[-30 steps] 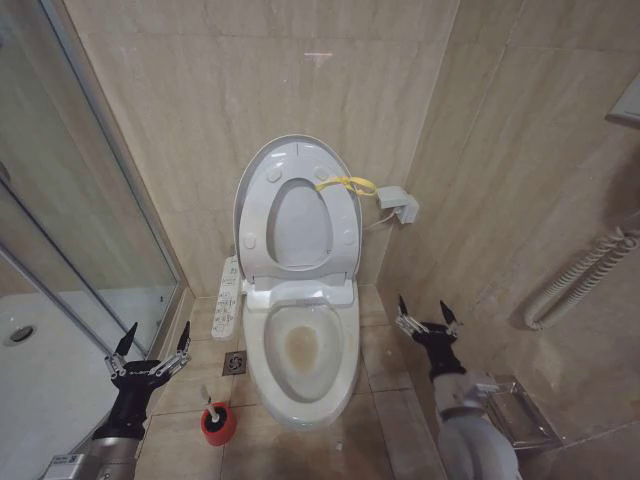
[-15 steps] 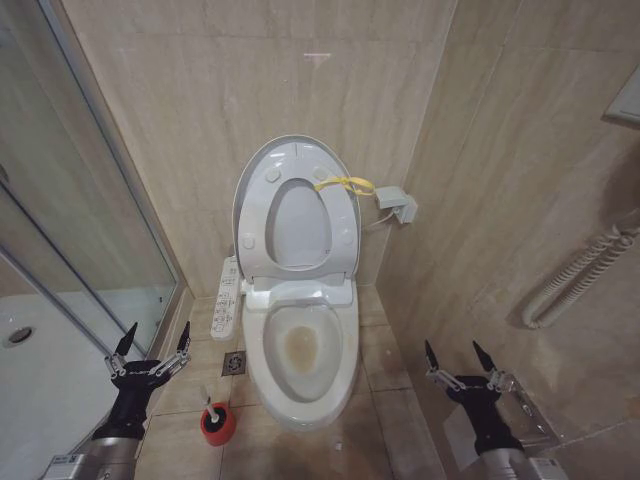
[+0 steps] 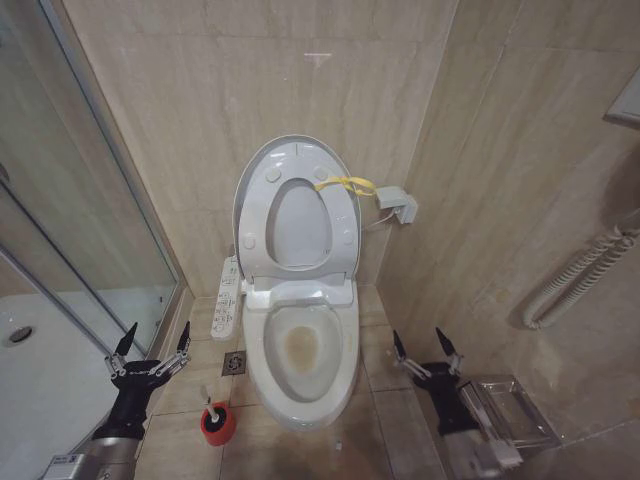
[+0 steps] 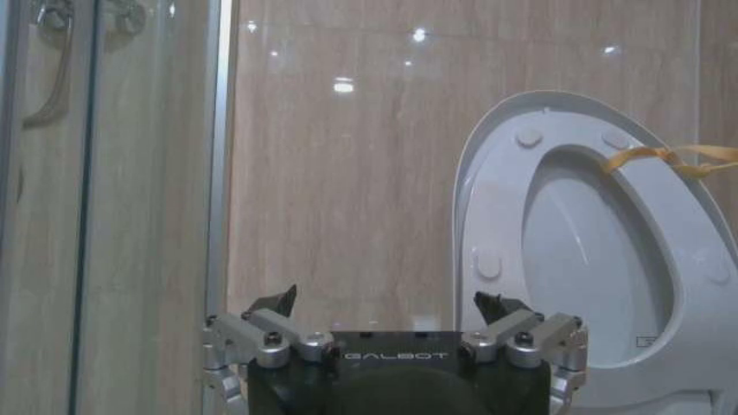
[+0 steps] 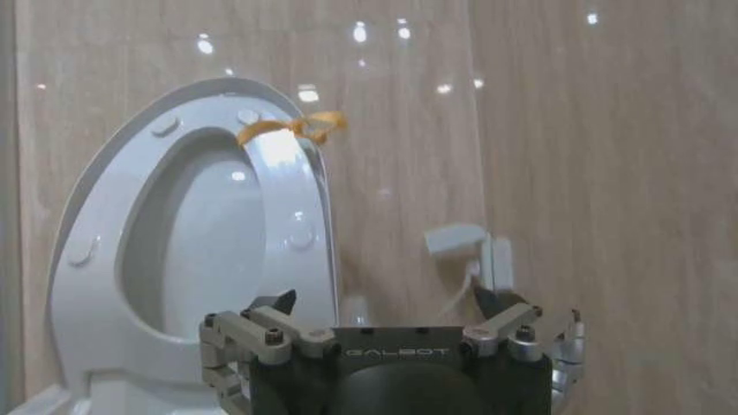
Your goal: Open the toilet lid, clean the toilet bowl with a toilet brush, close the toilet lid, and flush.
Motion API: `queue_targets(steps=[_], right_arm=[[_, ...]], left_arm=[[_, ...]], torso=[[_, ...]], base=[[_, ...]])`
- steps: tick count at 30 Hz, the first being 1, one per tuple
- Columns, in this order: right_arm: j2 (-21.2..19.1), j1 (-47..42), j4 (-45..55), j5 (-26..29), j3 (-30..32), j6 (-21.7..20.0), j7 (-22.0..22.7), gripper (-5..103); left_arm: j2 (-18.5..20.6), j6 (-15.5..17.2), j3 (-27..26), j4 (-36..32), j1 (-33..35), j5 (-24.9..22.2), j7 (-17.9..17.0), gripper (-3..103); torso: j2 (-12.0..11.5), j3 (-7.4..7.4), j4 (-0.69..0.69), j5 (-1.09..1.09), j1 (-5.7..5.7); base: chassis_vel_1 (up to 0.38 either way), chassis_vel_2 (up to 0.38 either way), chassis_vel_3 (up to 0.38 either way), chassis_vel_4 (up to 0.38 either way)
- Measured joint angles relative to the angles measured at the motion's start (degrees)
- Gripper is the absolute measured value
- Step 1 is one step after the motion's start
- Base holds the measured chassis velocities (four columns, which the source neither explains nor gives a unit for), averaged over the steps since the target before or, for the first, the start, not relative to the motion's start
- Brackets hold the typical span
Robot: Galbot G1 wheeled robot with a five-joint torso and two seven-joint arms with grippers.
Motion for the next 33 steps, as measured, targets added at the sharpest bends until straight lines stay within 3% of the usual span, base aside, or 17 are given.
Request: queue_targets(steps=[10, 18, 24, 33], right_arm=[[-1.7, 7.9, -2.3, 4.2, 1.2, -2.5, -0.5, 100], [-2.2, 7.8, -2.0, 6.3, 0.9, -4.1, -3.8, 100], [-2.1, 7.6, -2.3, 6.6, 0.7, -4.0, -3.8, 100], [-2.5, 9.3, -3.8, 4.3, 1.7, -2.5, 1.3, 100]], left_arm=[[0.0, 0.0, 0.0, 0.0, 0.0, 0.0, 0.0, 100], [0.0, 0.0, 0.0, 0.0, 0.0, 0.0, 0.0, 100], [0.0, 0.0, 0.0, 0.0, 0.0, 0.0, 0.0, 100], [0.0, 0.0, 0.0, 0.0, 0.0, 0.0, 0.0, 100]], torso=[[0.0, 0.01, -0.01, 0.0, 0.01], [0.0, 0.0, -0.01, 0.0, 0.0], [0.0, 0.0, -0.01, 0.0, 0.0], [0.0, 0.02, -0.01, 0.0, 0.05]], base=[[0.0, 0.0, 0.0, 0.0], [0.0, 0.0, 0.0, 0.0], [-0.013, 0.016, 0.012, -0.021], [-0.116, 0.133, 0.142, -0.122]])
